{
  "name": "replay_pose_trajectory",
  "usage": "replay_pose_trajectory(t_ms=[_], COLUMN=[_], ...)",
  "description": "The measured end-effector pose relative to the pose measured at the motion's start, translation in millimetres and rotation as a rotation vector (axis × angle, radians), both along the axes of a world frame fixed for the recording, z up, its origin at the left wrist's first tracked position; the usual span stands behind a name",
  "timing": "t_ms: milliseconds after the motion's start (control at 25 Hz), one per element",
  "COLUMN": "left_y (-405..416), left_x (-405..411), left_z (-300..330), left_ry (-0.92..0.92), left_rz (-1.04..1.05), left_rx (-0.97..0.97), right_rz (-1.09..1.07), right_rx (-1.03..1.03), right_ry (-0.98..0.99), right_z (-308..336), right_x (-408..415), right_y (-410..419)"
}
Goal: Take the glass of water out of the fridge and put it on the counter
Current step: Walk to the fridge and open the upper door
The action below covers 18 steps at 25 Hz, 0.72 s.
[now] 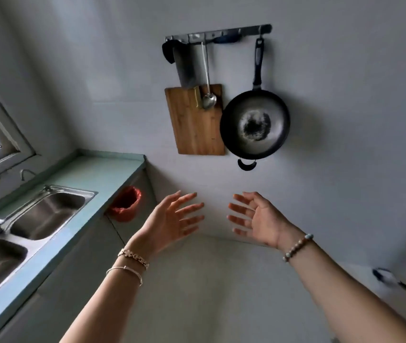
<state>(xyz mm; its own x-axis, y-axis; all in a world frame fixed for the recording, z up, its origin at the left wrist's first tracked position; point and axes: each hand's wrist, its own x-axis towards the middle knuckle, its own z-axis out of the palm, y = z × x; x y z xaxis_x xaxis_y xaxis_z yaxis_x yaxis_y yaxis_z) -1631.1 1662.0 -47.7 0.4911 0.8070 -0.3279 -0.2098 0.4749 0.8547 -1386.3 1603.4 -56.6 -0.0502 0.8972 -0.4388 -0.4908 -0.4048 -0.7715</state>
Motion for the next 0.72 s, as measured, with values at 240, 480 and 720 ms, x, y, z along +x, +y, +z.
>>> replay_pose_trajectory(t_ms=[240, 480, 720], left_y=[58.6, 58.6, 38.5], left_x=[140.4, 297.3, 410.0], left_z=[-6.6, 10.5, 27.1], left_ry=[-0.007, -0.034, -0.053], left_rz=[-0.439, -0.820, -1.094], left_rx=[-0.020, 0.018, 0.032], right_rz=[-0.408, -0.766, -1.021], right_rx=[-0.016, 0.013, -0.010], right_ry=[-0.078, -0.121, -0.150], right_z=[5.6, 24.8, 36.0], right_x=[88.5, 182.3, 228.8], right_y=[-28.4, -82.6, -122.5])
